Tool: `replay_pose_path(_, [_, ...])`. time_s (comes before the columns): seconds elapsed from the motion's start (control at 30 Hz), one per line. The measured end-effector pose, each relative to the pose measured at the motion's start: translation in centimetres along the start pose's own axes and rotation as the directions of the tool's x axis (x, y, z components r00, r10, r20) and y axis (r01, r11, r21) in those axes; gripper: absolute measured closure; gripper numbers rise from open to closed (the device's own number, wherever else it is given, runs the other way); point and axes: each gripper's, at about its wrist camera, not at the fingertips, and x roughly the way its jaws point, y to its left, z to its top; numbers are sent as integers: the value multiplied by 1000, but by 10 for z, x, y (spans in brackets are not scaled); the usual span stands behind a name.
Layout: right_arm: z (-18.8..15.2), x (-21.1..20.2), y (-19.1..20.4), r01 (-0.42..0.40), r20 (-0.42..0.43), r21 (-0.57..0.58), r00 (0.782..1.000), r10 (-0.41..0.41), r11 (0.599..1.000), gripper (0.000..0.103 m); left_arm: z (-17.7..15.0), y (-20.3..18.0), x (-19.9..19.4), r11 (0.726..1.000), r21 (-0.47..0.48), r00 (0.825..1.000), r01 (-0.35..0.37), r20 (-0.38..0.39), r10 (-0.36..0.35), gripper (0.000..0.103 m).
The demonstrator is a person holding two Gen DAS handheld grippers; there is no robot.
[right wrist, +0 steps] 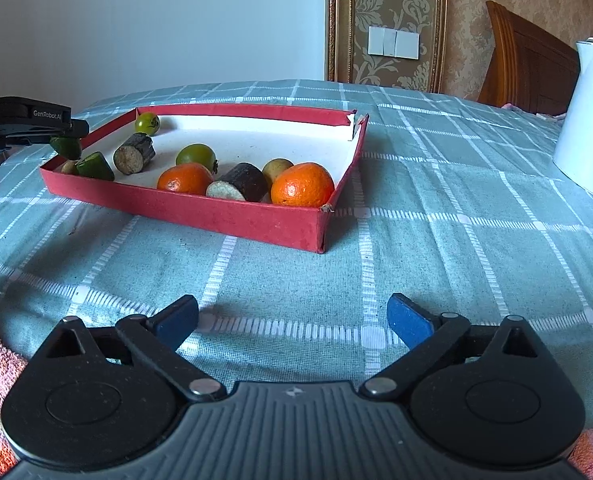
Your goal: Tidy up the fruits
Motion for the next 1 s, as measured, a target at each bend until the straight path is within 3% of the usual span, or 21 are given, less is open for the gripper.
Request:
replay_pose_path(0.67, [0,-1,1,-5,2,4,1000,5,1000,2,8,-5,9,999,36,1000,-32,2,31,74])
replay_pose_path(0.77, [1,-2,0,-9,3,7,1000,9,1000,2,8,-7,11,999,37,999,-38,0,38,65])
replay_pose_path(0.83, [1,-2,-1,-11,4,10,1000,11,1000,1,8,-8,11,998,42,999,-47,7,47,53])
replay_pose_path(0.9, [1,-2,-1,-13,5,12,1000,13,1000,1,8,-9,10,998,49,999,-50,8,49,52])
replay_pose_path(0.97, [1,-2,-1,-13,5,11,1000,13,1000,1,7,-10,10,997,50,999,-51,5,51,41])
replay_pose_path(1.0, [1,-2,-1,-12,4,10,1000,12,1000,1,7,-10,9,997,48,998,-65,7,65,25])
